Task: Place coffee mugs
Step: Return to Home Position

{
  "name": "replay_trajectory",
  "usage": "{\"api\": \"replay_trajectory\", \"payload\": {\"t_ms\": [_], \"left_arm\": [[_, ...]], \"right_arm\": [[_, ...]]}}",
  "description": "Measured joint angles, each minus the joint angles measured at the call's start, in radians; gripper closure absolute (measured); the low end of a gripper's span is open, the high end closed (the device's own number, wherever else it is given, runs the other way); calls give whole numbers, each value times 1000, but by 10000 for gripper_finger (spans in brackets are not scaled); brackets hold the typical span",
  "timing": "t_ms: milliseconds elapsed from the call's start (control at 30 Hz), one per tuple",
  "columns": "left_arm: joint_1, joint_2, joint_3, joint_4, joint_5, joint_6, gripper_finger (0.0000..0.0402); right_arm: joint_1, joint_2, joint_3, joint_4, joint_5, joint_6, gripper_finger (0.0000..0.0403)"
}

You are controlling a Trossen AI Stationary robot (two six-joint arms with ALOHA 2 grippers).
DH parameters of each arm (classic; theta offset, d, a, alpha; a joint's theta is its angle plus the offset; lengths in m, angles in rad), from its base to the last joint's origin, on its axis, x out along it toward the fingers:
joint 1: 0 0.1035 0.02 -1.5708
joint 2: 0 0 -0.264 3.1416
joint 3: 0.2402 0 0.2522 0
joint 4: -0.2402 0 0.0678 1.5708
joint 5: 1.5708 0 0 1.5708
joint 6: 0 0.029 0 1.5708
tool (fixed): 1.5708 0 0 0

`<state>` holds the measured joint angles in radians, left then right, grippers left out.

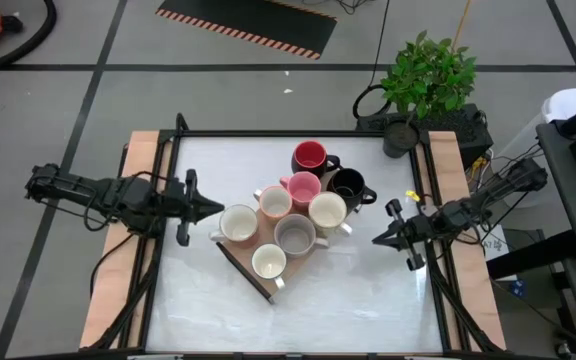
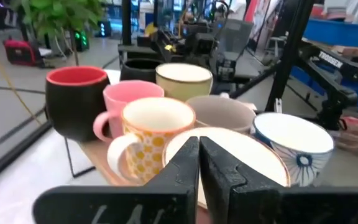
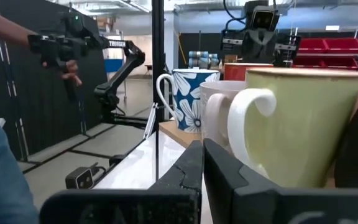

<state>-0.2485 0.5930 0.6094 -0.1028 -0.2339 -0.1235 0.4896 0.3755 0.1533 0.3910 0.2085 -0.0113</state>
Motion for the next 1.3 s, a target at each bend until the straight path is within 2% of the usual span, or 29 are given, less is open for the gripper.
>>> {"api": "replay_trajectory", "payload": {"t_ms": [167,267,467,733,900,1067,1300], "left_arm": [[0,10,0,-5,-4,-77,387],[0,9,0,-20,-68,-175,387],[-11,6,0,-27,-73,-3,387],[-18,-19,-3,-34,-69,46,387],[-21,-73,-110,9,-67,8,387],[-21,-134,-226,167,-79,-21,387],[-21,-161,-273,187,-90,-19,397]], "right_arm": [[0,0,-54,52,-25,27,403],[0,-1,-76,68,-60,65,403],[0,-1,-102,78,-83,100,403],[0,-1,-112,68,-83,79,403],[0,-1,-114,36,-83,78,403],[-13,-3,-114,43,-84,78,403],[-93,-3,-115,46,-128,78,403]]}}
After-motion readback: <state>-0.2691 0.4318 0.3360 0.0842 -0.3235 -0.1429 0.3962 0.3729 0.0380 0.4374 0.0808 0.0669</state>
